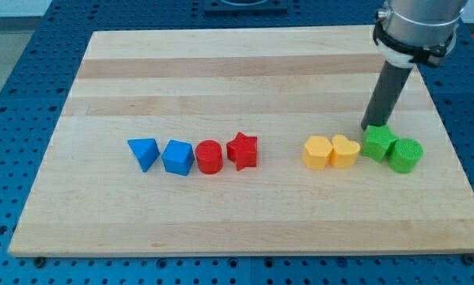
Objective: Slide the green circle towards the top of the board
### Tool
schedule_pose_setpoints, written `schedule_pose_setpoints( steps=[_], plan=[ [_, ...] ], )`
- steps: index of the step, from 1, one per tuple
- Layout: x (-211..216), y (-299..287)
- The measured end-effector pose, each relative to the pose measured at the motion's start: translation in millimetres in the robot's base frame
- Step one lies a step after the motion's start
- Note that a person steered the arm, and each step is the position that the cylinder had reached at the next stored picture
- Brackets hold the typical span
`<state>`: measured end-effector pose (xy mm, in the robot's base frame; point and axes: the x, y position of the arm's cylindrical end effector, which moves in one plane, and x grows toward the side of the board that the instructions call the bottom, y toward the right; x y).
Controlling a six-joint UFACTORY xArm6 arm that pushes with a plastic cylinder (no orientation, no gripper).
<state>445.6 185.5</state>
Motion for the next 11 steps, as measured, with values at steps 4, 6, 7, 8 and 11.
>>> schedule_pose_setpoints(
  steps=[4,6,7,8,11],
  plan=[
    [0.5,5.4],
    [-8.2,104.2],
    [39.7,110.4],
    [46.6,110.5],
    [120.6,72.7]
  ],
)
